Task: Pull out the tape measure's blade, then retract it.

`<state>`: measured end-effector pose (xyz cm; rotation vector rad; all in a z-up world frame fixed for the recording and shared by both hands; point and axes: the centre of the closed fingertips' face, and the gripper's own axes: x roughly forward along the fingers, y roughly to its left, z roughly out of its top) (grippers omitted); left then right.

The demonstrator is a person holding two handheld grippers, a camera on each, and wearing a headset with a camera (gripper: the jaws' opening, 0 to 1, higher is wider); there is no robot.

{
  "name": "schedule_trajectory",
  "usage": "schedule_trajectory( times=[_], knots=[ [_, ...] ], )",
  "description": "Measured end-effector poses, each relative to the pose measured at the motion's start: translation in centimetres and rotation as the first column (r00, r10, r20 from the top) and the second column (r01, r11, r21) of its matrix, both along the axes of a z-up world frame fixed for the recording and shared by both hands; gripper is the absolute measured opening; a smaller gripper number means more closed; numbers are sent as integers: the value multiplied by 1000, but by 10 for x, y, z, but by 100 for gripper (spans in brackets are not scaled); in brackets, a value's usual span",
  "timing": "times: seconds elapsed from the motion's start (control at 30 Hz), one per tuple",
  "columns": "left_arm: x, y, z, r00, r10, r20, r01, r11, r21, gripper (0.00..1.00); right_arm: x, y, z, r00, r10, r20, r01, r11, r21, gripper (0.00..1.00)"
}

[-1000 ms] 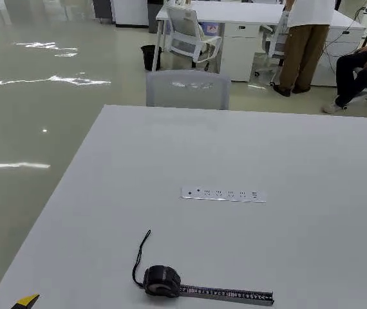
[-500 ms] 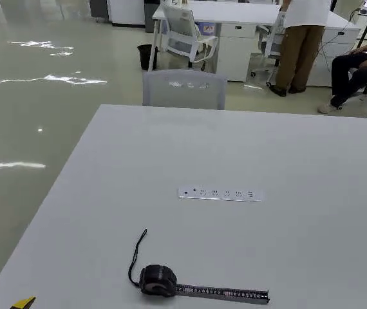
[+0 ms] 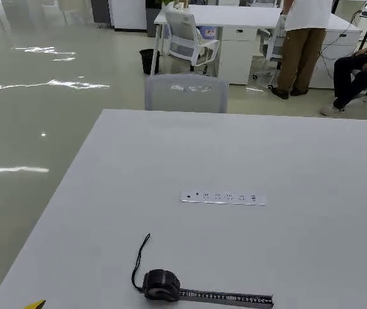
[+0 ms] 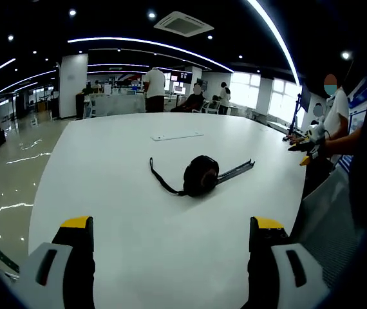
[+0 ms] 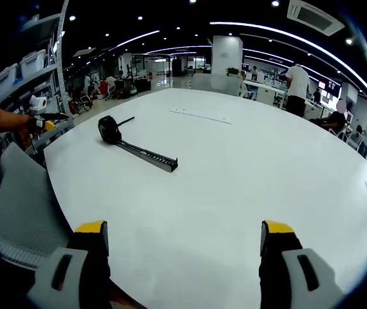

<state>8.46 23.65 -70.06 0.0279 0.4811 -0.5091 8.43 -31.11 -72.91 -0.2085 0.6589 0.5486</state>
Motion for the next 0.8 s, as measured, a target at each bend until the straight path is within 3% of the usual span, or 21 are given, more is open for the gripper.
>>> schedule_trajectory(
  times=[0.13, 0.43, 0.57, 0.7, 0.8],
  knots=[
    [6, -4, 1, 1000, 0, 12, 0, 1000, 2, 99, 3, 1, 3, 1000, 9, 9, -9, 1000, -5, 100],
    [18, -12, -2, 1000, -7, -2, 7, 1000, 18, 99, 10, 5, 4, 999, 36, 23, -36, 999, -15, 100],
    [25, -22, 3, 1000, -18, 4, 17, 999, 38, 99, 14, 8, 5, 998, 56, 23, -56, 998, -30, 100],
    [31, -41, 11, 1000, -22, 14, 22, 1000, 21, 99, 18, 16, 8, 996, 83, 26, -82, 996, -34, 100],
    [33, -46, 7, 1000, -21, 12, 21, 999, 30, 99, 21, 20, 9, 995, 96, 28, -95, 995, -34, 100]
  ],
)
